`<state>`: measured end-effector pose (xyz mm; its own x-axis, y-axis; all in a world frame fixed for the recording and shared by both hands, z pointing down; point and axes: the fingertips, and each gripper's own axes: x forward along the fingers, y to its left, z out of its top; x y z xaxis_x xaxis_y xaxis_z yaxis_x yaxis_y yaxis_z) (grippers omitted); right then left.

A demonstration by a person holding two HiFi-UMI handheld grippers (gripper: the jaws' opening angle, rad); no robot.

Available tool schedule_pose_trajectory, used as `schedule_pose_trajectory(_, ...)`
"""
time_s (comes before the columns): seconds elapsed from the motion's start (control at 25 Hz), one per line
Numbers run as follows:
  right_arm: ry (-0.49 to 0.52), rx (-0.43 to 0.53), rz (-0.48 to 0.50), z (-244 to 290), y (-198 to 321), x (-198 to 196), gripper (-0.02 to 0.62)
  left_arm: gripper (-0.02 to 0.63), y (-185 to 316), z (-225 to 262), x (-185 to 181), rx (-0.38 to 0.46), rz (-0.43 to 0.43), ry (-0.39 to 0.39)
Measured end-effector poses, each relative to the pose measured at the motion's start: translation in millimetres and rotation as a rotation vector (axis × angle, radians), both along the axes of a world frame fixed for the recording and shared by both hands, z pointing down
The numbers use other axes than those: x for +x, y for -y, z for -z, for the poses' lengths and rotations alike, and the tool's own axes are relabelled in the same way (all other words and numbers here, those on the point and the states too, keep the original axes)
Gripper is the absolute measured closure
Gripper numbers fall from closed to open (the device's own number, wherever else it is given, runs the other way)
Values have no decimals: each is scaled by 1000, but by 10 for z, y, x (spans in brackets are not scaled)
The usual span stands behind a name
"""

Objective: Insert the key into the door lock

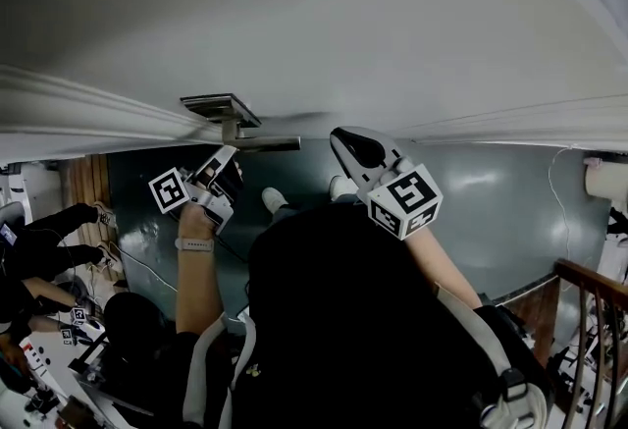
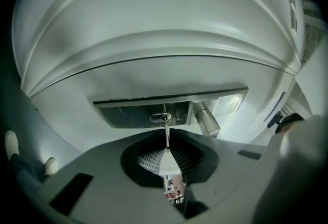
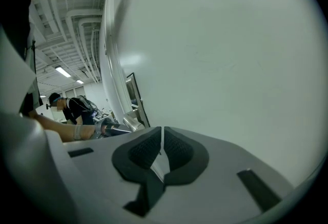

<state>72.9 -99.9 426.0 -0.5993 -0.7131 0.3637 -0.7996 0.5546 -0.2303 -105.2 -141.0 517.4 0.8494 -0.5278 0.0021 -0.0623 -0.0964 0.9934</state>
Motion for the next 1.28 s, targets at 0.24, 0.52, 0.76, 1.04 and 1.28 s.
schedule_pose_trajectory(0.24,3,-3,88,-68,51,-149,569,577,-108,-52,-104,2,57,4)
schedule_pose_trajectory(0.52,7,-6,208,-40,-44,-317,569,597,-423,123,-201,87,137,114)
schedule_pose_trajectory(0.76,12,-3,319,-14,-126,-522,569,597,-639,296,-343,165,249,267)
schedule_pose_trajectory(1.04,26,12,433,79,-253,-772,569,597,-924,503,-556,279,394,510)
schedule_pose_trajectory(1.28,39,26,531,215,-397,-1043,569,597,-1177,719,-657,369,456,739)
